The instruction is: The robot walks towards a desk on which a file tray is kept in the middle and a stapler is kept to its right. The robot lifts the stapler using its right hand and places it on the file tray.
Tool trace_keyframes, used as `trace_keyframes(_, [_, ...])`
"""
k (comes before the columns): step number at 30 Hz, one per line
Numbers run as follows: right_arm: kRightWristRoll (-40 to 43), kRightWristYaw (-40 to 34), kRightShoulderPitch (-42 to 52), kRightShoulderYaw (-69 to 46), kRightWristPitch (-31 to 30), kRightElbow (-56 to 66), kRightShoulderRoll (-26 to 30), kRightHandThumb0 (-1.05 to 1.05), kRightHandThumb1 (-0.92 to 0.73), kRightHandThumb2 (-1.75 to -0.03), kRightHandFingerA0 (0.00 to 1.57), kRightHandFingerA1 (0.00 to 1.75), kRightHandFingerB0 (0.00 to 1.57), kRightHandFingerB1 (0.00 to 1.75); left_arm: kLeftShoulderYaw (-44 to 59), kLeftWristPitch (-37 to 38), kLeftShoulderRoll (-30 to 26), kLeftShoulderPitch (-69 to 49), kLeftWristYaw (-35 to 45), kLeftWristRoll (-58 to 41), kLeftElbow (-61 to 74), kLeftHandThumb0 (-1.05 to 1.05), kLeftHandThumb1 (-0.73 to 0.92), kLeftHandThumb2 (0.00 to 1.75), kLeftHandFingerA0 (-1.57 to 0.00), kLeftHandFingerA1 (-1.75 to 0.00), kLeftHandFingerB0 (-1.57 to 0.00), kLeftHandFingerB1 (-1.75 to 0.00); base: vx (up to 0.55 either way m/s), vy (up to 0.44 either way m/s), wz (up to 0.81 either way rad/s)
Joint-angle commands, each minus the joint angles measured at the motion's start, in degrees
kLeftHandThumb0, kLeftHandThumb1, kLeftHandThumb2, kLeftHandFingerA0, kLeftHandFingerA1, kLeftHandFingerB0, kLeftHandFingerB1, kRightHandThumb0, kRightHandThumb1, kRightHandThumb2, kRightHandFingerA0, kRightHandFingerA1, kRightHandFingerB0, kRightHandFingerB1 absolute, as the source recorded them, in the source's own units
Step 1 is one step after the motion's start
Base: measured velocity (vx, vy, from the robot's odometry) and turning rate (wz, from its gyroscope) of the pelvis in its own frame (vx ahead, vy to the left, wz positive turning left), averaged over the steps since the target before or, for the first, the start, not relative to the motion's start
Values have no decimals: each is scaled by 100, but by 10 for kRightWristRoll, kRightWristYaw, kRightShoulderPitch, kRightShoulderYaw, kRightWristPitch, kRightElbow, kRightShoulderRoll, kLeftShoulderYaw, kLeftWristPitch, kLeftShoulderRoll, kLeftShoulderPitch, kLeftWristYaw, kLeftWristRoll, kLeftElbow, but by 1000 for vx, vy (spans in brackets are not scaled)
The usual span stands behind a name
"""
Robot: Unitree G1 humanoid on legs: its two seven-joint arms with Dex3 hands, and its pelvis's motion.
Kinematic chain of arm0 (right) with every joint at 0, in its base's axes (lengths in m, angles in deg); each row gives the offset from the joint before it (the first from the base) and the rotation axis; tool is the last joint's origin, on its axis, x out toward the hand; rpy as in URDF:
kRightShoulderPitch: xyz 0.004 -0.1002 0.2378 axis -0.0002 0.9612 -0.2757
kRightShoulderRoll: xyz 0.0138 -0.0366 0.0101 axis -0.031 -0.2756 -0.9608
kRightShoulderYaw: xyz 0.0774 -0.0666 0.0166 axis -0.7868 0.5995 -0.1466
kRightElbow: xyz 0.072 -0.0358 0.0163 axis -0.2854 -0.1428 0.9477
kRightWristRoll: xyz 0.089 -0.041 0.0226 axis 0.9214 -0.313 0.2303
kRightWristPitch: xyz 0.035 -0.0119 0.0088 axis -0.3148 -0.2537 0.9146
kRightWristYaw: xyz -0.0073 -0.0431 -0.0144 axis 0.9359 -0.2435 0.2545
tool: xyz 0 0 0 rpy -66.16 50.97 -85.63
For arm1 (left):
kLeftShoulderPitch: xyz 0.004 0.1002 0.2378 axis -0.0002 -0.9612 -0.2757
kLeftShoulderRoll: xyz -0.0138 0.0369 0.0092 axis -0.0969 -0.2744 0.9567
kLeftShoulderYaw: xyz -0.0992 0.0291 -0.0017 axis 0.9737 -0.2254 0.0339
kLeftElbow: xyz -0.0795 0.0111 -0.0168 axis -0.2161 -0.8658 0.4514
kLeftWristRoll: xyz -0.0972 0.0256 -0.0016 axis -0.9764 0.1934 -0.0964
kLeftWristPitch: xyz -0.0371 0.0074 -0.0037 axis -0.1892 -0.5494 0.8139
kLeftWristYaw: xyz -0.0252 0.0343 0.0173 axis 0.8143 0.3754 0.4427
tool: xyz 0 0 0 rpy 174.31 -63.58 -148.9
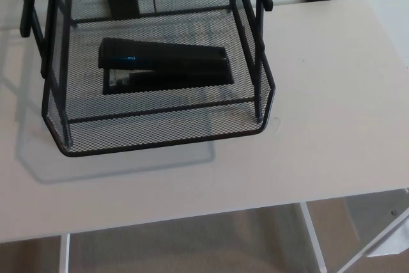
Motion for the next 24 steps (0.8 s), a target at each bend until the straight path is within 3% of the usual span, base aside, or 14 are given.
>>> trace_keyframes(1, [129, -18, -19, -38, -54, -90, 11, -53, -52, -53, 80, 120, 7, 90, 11, 22, -21, -11, 6, -4, 8, -59, 59, 131, -9, -71, 0, -66, 0, 0, 0])
trace_keyframes(2, [132, -18, -19, -36, -55, -93, 13, -53, -52, -53, 80, 120, 7, 90, 11, 21, -21, -11, 6, -4, 8, -59, 59, 131, -9, -71, 0, -66, 0, 0, 0])
trace_keyframes(3, [133, -15, -15, -33, -65, -80, 8, -49, -51, -54, 74, 115, 10, 88, 12, 23, -19, -7, 1, -4, -1, -105, 92, 95, -31, -99, -14, -84, 0, 0, 0])
trace_keyframes(4, [134, -10, -11, -29, -72, -71, 7, -49, -51, -54, 70, 112, 13, 86, 16, 20, -17, -2, 1, -7, -10, -57, 56, 128, -12, -71, -2, -65, 0, 0, 0])
trace_keyframes(5, [139, -7, -9, -27, -78, -66, 7, -50, -49, -55, 78, 113, 14, 88, 18, 19, -16, -1, 0, -9, -12, -102, 92, 94, -20, -112, -5, -92, 0, 0, 0])
trace_keyframes(6, [142, -2, -10, -25, -83, -69, 11, -54, -31, -78, 71, 97, 22, 70, 17, 20, -17, -2, 0, -7, -10, -57, 57, 129, -11, -71, -1, -65, 0, 0, 0])
trace_keyframes(7, [146, 4, -12, -20, -89, -74, 17, -54, -31, -78, 71, 97, 22, 70, 16, 22, -16, -6, 0, -5, -9, -57, 57, 129, -11, -71, -1, -65, 0, 0, 0])
trace_keyframes(8, [152, 8, -13, -19, -93, -76, 19, -49, -50, -53, 50, 106, 15, 85, 20, 20, -16, -8, 2, -9, -6, -105, 76, 134, -31, -89, -10, -75, 0, 0, 0])
trace_keyframes(10, [155, 19, -10, -6, -78, -84, 26, -50, -53, -52, 42, 104, 11, 84, 14, 24, -18, -11, 2, -1, 1, -69, 64, 136, -4, -72, 0, -70, 0, 0, 0])
trace_keyframes(12, [165, 18, -19, 1, -79, -107, 38, -50, -49, -55, 47, 109, 10, 87, 6, 26, -19, -8, -2, 8, 0, -59, 58, 130, -11, -71, 0, -65, 0, 0, 0])
trace_keyframes(17, [145, 26, -2, 79, -28, -118, 62, -67, -42, -79, 64, 87, 16, 71, 13, 21, -18, -8, 4, 0, 5, -62, 62, 133, -11, -73, 0, -66, 0, 0, 0])
trace_keyframes(18, [157, 31, 0, 84, -25, -119, 66, -63, -51, -54, 54, 97, 11, 82, 12, 18, -17, -6, 3, 1, 6, -63, 63, 134, -12, -73, 0, -66, 0, 0, 0])
trace_keyframes(21, [180, 27, -2, 94, -22, -129, 73, -66, -40, -78, 56, 88, 16, 72, 17, 8, -16, -4, 7, -5, 10, -69, 68, 138, -21, -80, 0, -68, 0, 0, 0])
trace_keyframes(24, [212, 40, -4, 92, -27, -136, 78, -61, -50, -53, 39, 103, 10, 89, 15, 26, -18, -9, 11, 0, 13, -63, 64, 135, -16, -76, 0, -66, 0, 0, 0])
